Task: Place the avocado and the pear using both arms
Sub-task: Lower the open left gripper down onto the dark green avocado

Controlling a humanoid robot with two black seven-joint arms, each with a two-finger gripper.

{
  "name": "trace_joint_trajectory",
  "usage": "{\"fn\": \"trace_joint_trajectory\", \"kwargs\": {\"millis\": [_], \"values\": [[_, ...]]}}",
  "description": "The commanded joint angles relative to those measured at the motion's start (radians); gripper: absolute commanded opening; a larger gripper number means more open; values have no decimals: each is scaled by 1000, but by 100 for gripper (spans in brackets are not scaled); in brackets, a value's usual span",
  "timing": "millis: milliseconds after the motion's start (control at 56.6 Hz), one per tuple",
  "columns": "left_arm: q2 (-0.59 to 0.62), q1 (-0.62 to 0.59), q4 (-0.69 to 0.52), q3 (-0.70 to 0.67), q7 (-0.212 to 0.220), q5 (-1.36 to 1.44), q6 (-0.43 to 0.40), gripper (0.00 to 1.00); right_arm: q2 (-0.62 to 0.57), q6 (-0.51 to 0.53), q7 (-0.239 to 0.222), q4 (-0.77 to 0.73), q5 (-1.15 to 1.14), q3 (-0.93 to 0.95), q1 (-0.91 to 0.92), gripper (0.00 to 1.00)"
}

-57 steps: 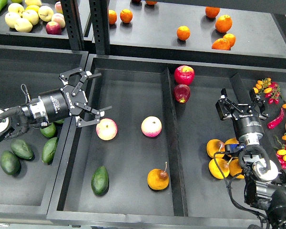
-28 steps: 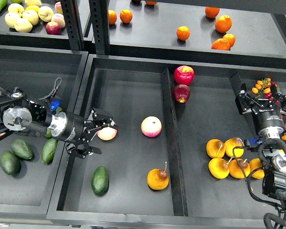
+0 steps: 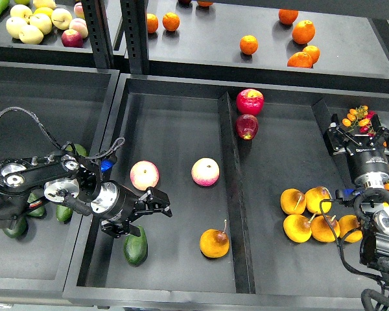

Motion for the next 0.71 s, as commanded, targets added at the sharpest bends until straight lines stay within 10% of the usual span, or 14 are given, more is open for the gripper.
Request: {"fn": "trace_joint_trajectory", "kwargs": {"millis": [0, 689], "values": [[-9, 5, 60, -2, 0, 61, 0, 99, 0, 0, 0, 1, 3, 0, -4, 100], [-77, 92, 223, -25, 0, 196, 0, 99, 0, 0, 2, 13, 7, 28, -12, 100]]}}
